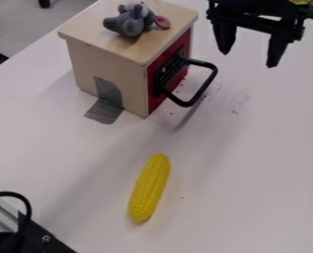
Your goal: Move the grey object from the top of the drawer to the upper right of the table
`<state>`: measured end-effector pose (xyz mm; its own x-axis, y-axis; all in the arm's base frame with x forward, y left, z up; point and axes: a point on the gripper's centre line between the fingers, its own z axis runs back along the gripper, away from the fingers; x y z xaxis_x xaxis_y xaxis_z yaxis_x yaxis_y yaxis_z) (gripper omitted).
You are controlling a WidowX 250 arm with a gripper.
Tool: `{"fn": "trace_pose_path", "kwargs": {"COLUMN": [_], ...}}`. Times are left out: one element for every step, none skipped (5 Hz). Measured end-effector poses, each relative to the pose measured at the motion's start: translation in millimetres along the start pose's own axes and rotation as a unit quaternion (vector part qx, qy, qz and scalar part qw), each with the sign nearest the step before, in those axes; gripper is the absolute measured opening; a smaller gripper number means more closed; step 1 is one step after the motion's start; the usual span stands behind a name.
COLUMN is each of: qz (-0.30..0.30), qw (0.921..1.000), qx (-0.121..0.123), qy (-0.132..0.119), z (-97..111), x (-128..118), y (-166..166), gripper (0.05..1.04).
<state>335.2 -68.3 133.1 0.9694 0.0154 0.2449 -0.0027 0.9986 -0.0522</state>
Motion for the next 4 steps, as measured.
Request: {"fn": "trace_pose_path", "kwargs": {"qz": [0.0, 0.04, 0.083, 0.101], "qw": [0.9998, 0.9984, 0.9962, 0.9948], "qx": [0.004, -0.009, 0.007, 0.009], "qy": [0.019, 0.04, 0.023, 0.006], "z": [-10.2, -3.8, 15.4, 36.7], "x": [-5.5, -4.4, 13.6, 27.8], "y": [1.2, 9.8, 34.1, 47.3], "gripper": [0.99, 0.99, 0.99, 0.99]}}
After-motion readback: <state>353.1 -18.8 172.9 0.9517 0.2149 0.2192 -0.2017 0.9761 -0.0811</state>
